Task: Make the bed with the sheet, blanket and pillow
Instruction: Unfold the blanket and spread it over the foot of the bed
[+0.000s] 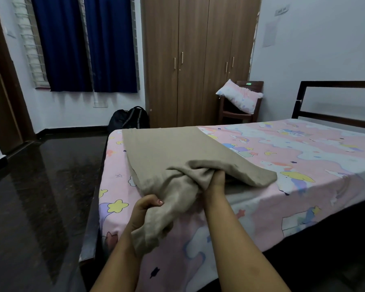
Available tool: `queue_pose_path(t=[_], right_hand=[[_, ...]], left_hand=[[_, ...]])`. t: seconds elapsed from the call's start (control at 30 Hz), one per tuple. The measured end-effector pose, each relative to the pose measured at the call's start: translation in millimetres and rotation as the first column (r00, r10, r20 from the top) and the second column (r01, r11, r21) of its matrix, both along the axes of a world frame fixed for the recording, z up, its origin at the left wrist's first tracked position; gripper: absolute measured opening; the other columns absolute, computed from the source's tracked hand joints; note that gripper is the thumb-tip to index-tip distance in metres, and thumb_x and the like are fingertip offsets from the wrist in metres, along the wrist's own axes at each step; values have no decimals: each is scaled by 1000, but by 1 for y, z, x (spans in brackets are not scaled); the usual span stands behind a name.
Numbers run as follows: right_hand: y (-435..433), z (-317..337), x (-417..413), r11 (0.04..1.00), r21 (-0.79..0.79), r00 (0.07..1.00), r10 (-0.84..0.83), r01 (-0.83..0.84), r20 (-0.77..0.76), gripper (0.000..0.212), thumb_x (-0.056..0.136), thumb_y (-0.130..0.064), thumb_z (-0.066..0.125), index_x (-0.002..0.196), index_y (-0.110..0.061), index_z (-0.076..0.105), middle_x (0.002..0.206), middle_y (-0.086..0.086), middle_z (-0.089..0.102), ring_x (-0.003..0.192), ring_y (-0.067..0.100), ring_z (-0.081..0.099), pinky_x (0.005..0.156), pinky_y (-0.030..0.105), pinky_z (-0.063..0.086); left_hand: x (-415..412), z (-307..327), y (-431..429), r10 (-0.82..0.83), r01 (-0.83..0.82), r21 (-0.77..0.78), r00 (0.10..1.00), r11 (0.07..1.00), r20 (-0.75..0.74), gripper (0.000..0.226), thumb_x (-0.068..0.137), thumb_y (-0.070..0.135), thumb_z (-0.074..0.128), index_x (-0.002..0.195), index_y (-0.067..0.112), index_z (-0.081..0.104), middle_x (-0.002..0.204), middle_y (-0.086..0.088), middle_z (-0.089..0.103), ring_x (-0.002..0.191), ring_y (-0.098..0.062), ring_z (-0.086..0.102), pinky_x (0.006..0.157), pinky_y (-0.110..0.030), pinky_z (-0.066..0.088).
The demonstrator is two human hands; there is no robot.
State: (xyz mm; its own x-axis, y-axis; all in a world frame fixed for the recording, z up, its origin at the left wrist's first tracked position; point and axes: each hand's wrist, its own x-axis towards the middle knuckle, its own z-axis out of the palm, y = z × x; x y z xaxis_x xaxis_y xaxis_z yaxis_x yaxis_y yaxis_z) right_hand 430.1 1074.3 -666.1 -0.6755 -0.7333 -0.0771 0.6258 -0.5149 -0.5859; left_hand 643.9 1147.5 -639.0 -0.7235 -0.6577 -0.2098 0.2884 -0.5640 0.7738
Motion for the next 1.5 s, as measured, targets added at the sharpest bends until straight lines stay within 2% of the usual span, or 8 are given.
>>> queue_pose_path(t=[0.23,0.5,0.63,0.8,0.9,1.07,1.3,1.5], right_hand=[[116,47,-3,827,-113,817,-562,552,-127,21,78,4,52,69,-15,51,65,-6,56,62,8,53,61,23,45],[204,2,-24,466,-460,-322,-348,756,-881,41,87,-38,48,121,-15,52,112,-8,58,110,22,52,102,46,28],[213,-58,-37,492,116,246,-209,863,-947,58,84,-66,36,139,-47,35,124,-6,57,122,28,52,110,54,16],[208,-104,-61,597,743,945,-289,301,-150,91,86,-32,67,151,-31,3,150,19,27,126,41,42,101,51,41],[199,-112,-67,431,834,936,-86,343,-340,89,83,-24,69,150,-34,11,151,16,21,123,47,40,99,53,43],[166,-72,-84,490,752,853,31,441,-521,67,85,-23,64,144,-25,32,149,12,27,123,41,42,101,43,43],[137,-25,-83,429,681,626,287,594,-726,59,86,-24,55,141,-24,34,148,9,26,131,36,32,107,42,31],[103,-5,-29,531,550,298,488,645,-821,41,87,-30,54,128,-30,50,142,2,31,132,30,31,109,43,26]], left_hand=[[5,-20,17,42,-42,-21,999,999,5,55,6,-7,72,61,-9,66,59,-18,64,48,-29,64,43,-28,52],[6,-52,42,-160,163,5,967,987,197,28,45,-15,42,53,-10,68,58,-23,65,47,-28,66,35,-22,47],[5,-54,54,-265,268,37,905,963,334,39,38,-16,85,74,-13,71,62,-26,66,48,-29,67,45,-24,53],[3,-55,61,-193,201,20,903,979,383,25,78,10,71,75,-14,64,69,-22,69,79,-30,70,112,-38,22],[-4,-62,47,117,-101,-71,948,992,295,80,47,42,91,114,8,62,91,-5,75,91,-22,66,88,-34,46],[-11,-48,38,284,-276,-88,954,957,98,19,84,26,60,94,11,67,81,-8,75,68,-17,72,74,-36,48],[-3,-23,5,471,-463,-144,882,875,27,63,72,40,74,125,10,58,119,-12,66,109,-26,64,97,-42,47],[-6,-8,-4,486,-428,-247,829,869,276,24,89,22,64,102,2,59,82,-13,70,71,-24,66,63,-33,53]])
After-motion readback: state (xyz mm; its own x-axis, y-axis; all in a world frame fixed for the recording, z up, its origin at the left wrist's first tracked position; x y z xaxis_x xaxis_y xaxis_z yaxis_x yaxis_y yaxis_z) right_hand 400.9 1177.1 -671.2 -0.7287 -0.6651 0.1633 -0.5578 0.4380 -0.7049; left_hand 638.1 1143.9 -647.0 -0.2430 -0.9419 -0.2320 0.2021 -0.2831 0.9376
